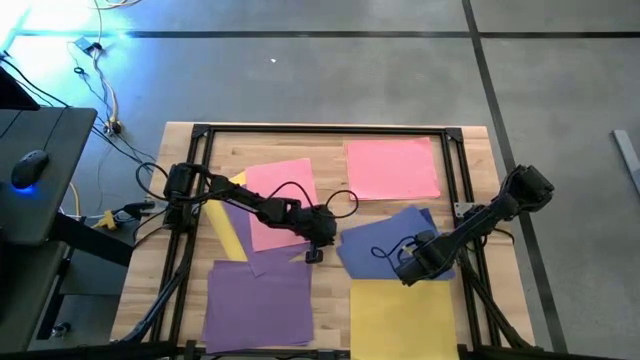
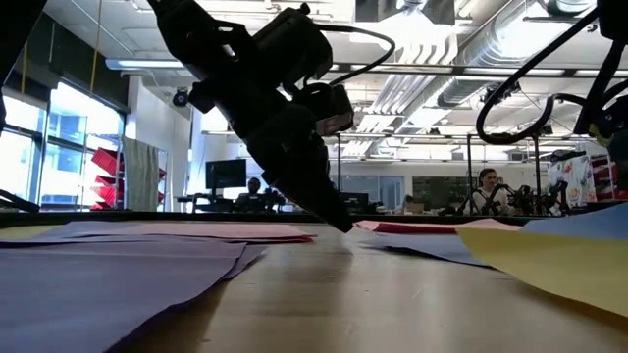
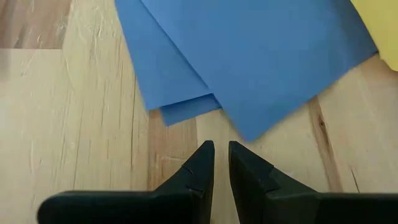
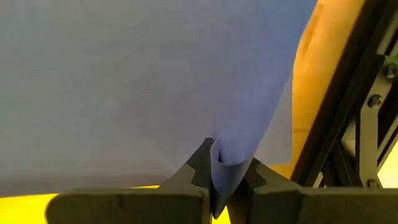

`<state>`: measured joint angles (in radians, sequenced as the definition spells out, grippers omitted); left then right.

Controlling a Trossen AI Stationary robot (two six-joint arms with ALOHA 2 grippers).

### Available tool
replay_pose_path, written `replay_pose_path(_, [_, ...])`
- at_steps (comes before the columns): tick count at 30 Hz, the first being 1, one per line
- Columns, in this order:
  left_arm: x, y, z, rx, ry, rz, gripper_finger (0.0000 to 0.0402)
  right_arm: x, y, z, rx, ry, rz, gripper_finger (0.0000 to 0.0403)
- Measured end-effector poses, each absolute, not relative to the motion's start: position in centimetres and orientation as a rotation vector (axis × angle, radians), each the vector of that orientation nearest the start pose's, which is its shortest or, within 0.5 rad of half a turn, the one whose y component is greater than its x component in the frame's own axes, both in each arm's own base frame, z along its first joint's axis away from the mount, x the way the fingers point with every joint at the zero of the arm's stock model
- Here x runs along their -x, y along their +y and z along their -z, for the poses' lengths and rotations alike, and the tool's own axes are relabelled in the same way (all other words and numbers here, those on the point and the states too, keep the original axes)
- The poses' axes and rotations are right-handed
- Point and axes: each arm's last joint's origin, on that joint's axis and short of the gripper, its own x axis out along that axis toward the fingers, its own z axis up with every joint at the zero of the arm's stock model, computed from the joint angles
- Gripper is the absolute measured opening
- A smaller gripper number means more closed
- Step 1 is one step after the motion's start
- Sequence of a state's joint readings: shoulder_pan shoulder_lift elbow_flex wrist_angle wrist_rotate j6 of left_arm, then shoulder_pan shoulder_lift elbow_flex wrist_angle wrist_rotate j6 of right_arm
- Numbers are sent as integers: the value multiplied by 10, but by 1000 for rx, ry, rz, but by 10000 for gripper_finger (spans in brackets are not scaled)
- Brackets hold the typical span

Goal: Organize paper
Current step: Stack the blue paper on the middle right of the table

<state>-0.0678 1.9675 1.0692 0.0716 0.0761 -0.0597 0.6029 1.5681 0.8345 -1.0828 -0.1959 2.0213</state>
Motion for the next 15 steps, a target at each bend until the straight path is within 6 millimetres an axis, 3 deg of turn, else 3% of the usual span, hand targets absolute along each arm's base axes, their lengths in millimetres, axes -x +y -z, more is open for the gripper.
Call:
replay_pose_path(7, [-388,-30,-123,94,809,131,26,-177,128,-155,-1137,1354,1520,9])
replay_pose_path(15, [-391,-33,-131,111,750,171,26,-179,130,-154,-1201,1335,1552,2])
